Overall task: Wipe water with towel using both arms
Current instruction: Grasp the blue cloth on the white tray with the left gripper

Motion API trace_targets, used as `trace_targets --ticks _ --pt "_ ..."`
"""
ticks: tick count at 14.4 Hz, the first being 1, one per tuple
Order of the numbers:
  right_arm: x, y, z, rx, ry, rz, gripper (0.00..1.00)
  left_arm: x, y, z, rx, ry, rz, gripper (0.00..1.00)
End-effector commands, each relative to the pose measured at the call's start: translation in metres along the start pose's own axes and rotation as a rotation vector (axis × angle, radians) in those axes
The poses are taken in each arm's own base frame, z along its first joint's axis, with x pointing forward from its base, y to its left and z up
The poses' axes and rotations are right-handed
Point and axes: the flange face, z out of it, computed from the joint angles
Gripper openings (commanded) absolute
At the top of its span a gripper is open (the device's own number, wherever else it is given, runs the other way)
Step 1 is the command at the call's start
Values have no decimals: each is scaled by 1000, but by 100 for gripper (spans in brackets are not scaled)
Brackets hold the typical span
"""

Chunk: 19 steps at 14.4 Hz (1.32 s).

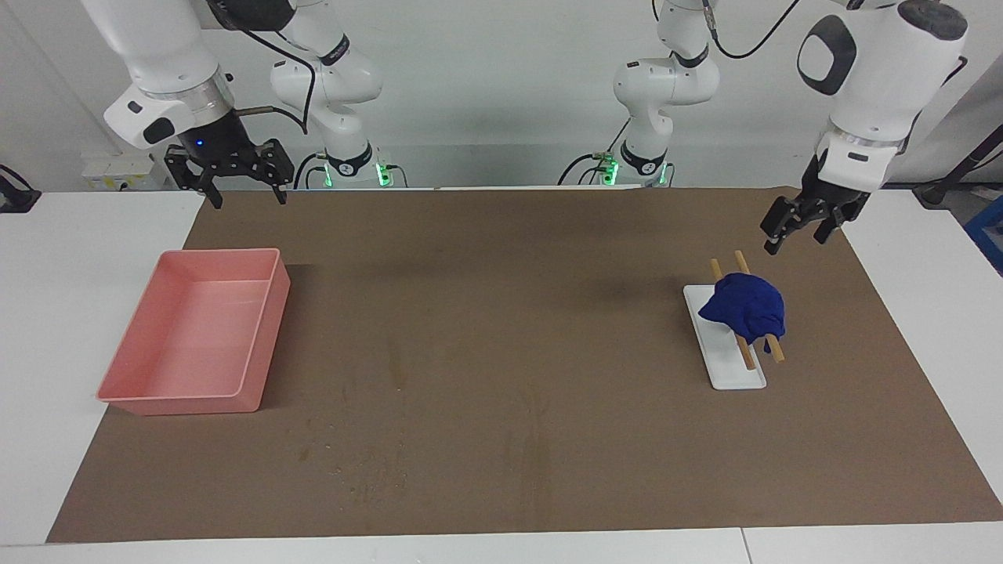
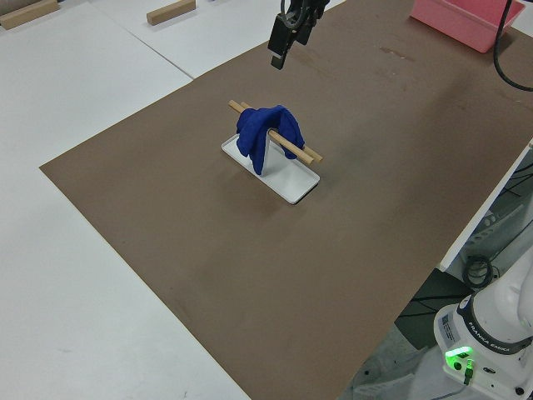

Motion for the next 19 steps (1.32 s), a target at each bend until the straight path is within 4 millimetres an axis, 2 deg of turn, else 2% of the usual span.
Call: trace_targets --ticks 1,5,8,9,10,11,12,15,17,18,19 --pt "-1 -2 1 33 -16 19 100 12 -1 54 35 23 -107 100" --pt "-4 -10 4 54 -32 54 100 -4 -10 104 35 26 -138 100" --pt "-9 -9 7 102 -47 106 100 -16 -3 115 31 22 -178 99" --pt "-9 -11 9 112 -54 117 100 -20 -6 118 32 20 -183 88" --pt "-10 -13 10 124 -58 141 100 -21 -9 120 31 24 -189 60" --pt "-10 -17 11 133 -64 168 100 -20 -9 120 30 27 -193 20" --pt "-10 -22 11 151 -71 198 100 -20 -9 121 30 27 -187 0" --pt "-14 -26 10 207 -102 268 100 -11 -5 111 30 29 -174 0" --pt "-13 -29 9 209 -98 291 100 6 5 89 39 3 -164 0" --pt "-12 -31 9 222 -95 329 100 13 9 71 26 -28 -183 0" --pt "-9 -35 7 247 -79 375 100 13 11 55 -20 -92 -229 0"
